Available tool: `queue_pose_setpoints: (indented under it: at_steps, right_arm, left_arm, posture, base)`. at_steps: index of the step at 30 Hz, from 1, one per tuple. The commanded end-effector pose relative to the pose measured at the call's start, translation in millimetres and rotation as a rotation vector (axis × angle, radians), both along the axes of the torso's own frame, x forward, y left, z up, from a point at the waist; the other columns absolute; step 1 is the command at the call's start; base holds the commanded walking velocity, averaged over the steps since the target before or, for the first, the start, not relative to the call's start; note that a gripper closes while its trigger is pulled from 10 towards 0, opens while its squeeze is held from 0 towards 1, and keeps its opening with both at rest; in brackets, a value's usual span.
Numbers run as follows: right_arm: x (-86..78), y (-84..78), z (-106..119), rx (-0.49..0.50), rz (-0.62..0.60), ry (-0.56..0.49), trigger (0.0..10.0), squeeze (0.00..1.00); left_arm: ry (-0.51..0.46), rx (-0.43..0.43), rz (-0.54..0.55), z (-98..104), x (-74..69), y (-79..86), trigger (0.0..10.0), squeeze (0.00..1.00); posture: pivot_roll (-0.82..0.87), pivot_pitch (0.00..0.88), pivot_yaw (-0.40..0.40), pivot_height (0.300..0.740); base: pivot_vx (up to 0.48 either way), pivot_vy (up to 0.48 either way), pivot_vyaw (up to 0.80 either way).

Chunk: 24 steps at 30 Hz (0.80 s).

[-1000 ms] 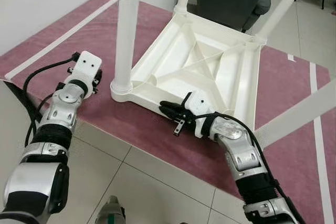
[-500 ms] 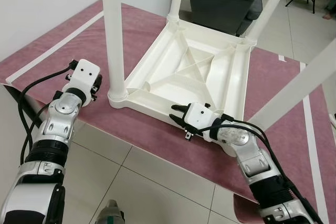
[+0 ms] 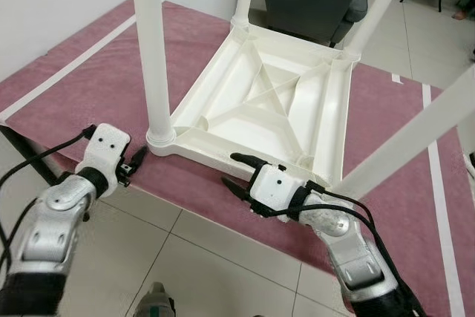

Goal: Building children table

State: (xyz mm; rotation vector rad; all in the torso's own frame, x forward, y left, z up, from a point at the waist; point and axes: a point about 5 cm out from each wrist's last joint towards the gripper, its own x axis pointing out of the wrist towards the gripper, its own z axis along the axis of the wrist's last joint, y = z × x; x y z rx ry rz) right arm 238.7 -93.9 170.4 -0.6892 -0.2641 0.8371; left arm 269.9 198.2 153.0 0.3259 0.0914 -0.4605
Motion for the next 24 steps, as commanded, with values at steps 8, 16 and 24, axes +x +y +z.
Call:
queue_pose_setpoints:
  at_steps: [8, 16, 24]
  right_arm:
    - [-19.8, -30.0, -5.7, 0.022, -0.203, -0.040, 10.0, 0.00]
    - [-47.9, -78.6, -19.5, 0.197, -0.646, -0.042, 10.0, 0.00]
    - [-71.0, -85.5, -27.2, 0.245, -0.761, -0.006, 10.0, 0.00]
  left_arm:
    - [-0.033, -0.135, -0.160, 18.3, -19.7, -42.7, 10.0, 1.00]
    - [-0.050, -0.215, -0.109, 27.0, -11.5, -57.3, 10.0, 0.00]
    - [-0.065, -0.229, 0.005, 29.6, -2.3, -50.7, 10.0, 0.00]
  posture:
    - [0.19, 0.042, -0.090, 0.740]
    - [0.14, 0.037, -0.079, 0.740]
    - [0.13, 0.038, -0.076, 0.740]
  base:
    - [0.000, 0.000, 0.00]
    - [0.000, 0.000, 0.00]
    - [0.000, 0.000, 0.00]
